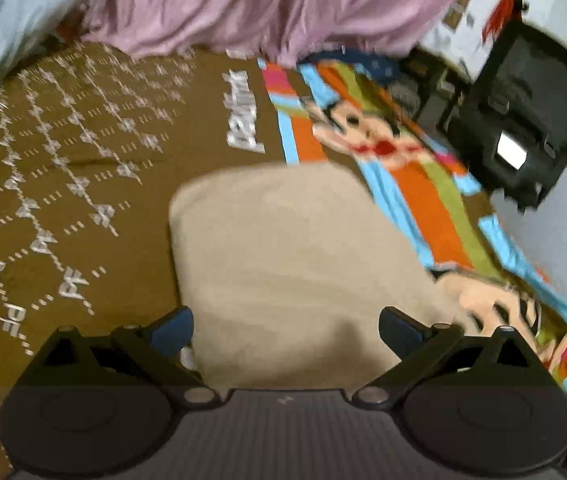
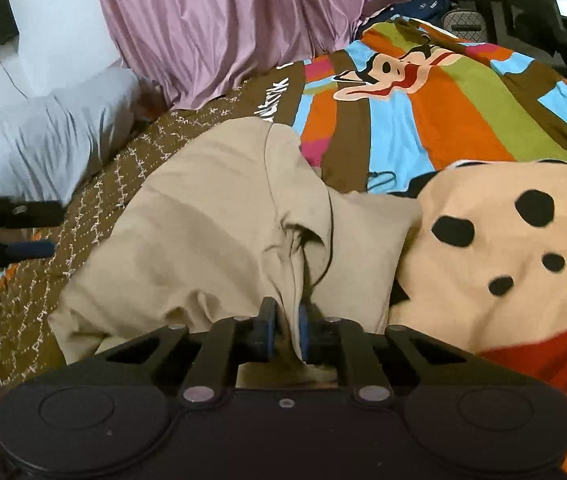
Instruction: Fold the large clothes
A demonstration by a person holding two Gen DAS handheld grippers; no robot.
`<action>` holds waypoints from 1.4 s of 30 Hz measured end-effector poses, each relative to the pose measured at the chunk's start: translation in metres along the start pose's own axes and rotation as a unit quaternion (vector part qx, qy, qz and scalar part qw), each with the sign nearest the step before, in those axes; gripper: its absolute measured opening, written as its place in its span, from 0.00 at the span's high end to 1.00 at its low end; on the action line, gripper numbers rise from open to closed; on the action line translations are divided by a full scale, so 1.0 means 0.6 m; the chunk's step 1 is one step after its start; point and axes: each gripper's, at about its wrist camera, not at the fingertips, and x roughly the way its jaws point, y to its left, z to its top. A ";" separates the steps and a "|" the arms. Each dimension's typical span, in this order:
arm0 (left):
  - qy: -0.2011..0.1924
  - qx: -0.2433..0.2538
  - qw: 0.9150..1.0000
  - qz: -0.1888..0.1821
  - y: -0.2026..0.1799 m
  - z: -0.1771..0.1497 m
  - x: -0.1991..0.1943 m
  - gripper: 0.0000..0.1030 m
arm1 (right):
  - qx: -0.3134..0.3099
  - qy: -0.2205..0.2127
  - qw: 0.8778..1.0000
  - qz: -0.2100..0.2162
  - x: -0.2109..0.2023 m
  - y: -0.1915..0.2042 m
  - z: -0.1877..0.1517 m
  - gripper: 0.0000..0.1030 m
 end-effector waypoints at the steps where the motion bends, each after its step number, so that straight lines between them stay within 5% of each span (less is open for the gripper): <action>1: 0.015 0.004 1.000 0.000 -0.004 -0.006 0.015 0.03 | 0.004 0.000 1.000 0.003 -0.001 -0.003 -0.004 0.88; 6: 0.032 -0.023 0.999 -0.024 0.016 -0.034 0.039 0.02 | 0.013 -0.045 0.999 0.008 -0.028 -0.012 0.003 0.75; 9: 0.040 -0.035 0.998 -0.037 0.032 -0.044 0.050 0.02 | -0.029 -0.098 0.995 0.009 -0.036 0.001 0.045 0.69; 12: 0.033 -0.025 0.999 -0.029 0.033 -0.057 0.054 0.02 | -0.094 -0.098 0.990 0.029 0.008 0.023 0.111 0.61; 19: 0.026 -0.029 0.999 -0.031 0.038 -0.068 0.060 0.01 | -0.225 -0.023 0.969 0.104 0.210 0.108 0.232 0.58; 23: 0.026 -0.033 0.999 -0.034 0.043 -0.070 0.068 0.01 | -0.253 0.041 0.963 0.087 0.287 0.136 0.209 0.57; 27: 0.028 -0.019 0.999 -0.029 0.037 -0.076 0.078 0.00 | -0.191 0.048 0.977 0.086 0.316 0.105 0.169 0.57; 32: 0.030 -0.050 0.997 -0.044 0.048 -0.073 0.059 0.03 | -0.191 0.015 0.980 0.061 0.277 0.106 0.162 0.58; 37: 0.018 -0.062 0.996 -0.054 0.052 -0.074 0.029 0.04 | -0.126 -0.051 0.989 0.053 0.125 0.064 0.138 0.58; 42: 0.040 -0.051 0.998 -0.017 0.035 -0.083 0.033 0.01 | -0.105 -0.029 0.994 0.014 0.048 0.040 0.066 0.58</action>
